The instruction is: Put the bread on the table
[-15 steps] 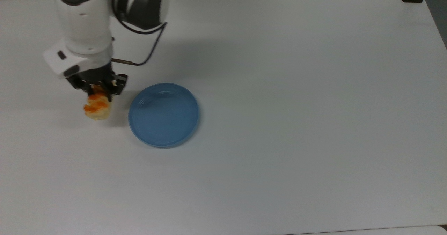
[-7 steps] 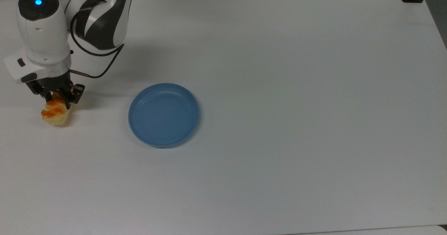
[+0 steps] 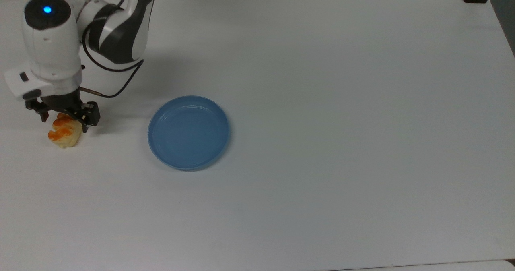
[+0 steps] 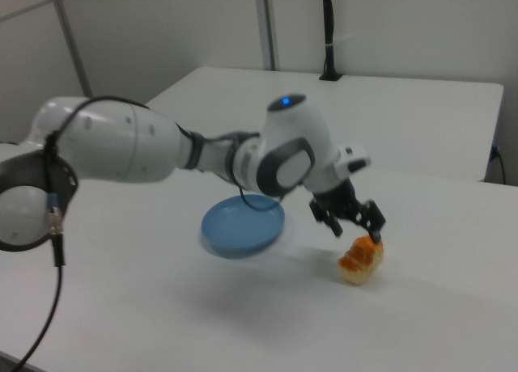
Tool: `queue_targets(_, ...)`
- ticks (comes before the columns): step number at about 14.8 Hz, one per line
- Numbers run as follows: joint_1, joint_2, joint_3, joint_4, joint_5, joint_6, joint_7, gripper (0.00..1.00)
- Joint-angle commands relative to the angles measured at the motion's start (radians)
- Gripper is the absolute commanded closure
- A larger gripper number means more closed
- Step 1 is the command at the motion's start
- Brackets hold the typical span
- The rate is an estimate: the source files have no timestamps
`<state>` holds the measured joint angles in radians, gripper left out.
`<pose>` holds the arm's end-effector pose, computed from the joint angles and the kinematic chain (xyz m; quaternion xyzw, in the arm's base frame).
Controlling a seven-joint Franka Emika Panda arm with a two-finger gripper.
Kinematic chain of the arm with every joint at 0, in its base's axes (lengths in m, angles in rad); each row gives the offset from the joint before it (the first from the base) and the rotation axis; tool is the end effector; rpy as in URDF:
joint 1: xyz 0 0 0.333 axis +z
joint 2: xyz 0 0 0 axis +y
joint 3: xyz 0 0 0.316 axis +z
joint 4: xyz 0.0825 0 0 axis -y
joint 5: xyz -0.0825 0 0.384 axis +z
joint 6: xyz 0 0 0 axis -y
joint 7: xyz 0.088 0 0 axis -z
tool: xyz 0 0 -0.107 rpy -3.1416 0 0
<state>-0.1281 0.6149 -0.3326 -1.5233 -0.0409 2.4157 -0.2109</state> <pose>0.6740 -0.2848 0.3470 0.9804 -0.0671 0.1094 0.1492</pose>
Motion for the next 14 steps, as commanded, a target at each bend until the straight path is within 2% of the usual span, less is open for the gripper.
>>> queue_targets(1, 0.073, -0.232, 0.007, -0.078, 0.009, -0.197, 0.099, 0.0)
queue_targets(4, 0.149, -0.352, 0.027, -0.087, 0.01, -0.445, 0.146, 0.0)
queue_targets(8, 0.162, -0.454, 0.196, -0.087, -0.016, -0.639, 0.301, 0.0)
queue_targets(10, 0.165, -0.497, 0.248, -0.087, -0.025, -0.7, 0.334, 0.0)
queue_targets(12, 0.212, -0.515, 0.256, -0.08, -0.027, -0.769, 0.334, 0.0)
queue_targets(14, 0.226, -0.518, 0.257, -0.058, -0.025, -0.823, 0.334, 0.0)
